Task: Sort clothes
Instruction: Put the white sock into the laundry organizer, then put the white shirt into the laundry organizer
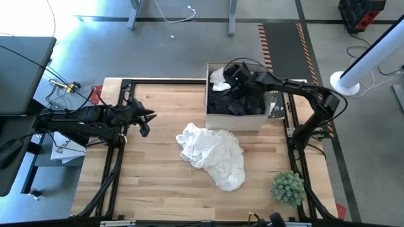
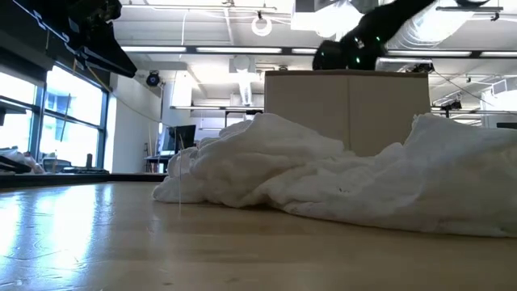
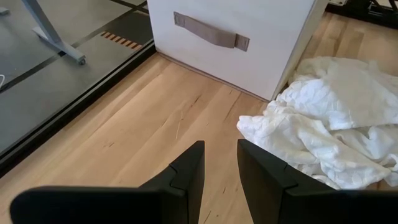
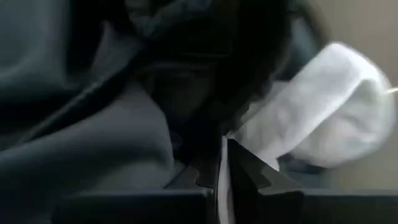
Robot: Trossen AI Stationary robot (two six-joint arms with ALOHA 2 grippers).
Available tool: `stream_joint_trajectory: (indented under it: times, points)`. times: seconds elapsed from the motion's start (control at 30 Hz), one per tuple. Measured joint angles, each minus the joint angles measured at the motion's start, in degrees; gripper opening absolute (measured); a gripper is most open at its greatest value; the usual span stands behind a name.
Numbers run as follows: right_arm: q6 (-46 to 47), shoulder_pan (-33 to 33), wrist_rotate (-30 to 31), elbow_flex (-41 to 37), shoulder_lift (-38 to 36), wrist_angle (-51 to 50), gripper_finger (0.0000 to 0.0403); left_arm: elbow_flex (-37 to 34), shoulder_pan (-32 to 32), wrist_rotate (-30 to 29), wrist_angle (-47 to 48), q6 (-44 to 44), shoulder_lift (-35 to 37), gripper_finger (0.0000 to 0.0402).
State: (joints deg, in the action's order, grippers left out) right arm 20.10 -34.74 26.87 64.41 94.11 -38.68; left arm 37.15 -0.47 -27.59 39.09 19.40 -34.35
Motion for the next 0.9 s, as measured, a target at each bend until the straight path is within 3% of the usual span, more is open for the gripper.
stream_joint_trajectory:
  times: [0.13, 0.27, 0.5, 0.63, 0.77, 0.9]
  points:
    - [0.19, -0.12, -0.82, -2.43, -0.02, 0.37, 0.002, 0.0, 0.0, 0.0, 0.0, 0.0, 0.0, 0.0093]
    - [0.06, 0.25, -3.21, 1.43, 0.33, -4.13, 0.0059, 0.0, 0.0, 0.0, 0.0, 0.0, 0.02, 0.0093]
    - [0.01, 0.23, -8.15, 20.33, 0.42, -22.45, 0.0159, 0.0, 0.0, 0.07, 0.04, 0.01, 0.0, 0.0093]
    - [5.81, 0.45, -8.34, 30.83, 0.38, -32.21, 0.018, 0.0, 0.0, 0.07, 0.02, 0.02, 0.0, 0.0093]
    - [4.51, 2.65, -3.8, 34.11, 0.28, -29.22, 0.0181, 0.0, 0.0, 0.11, 0.03, 0.02, 0.0, 0.0093]
    - [3.98, 3.45, -4.5, 30.22, 0.58, -19.8, 0.0175, 0.0, 0.0, 0.11, 0.04, 0.0, 0.0, 0.0093]
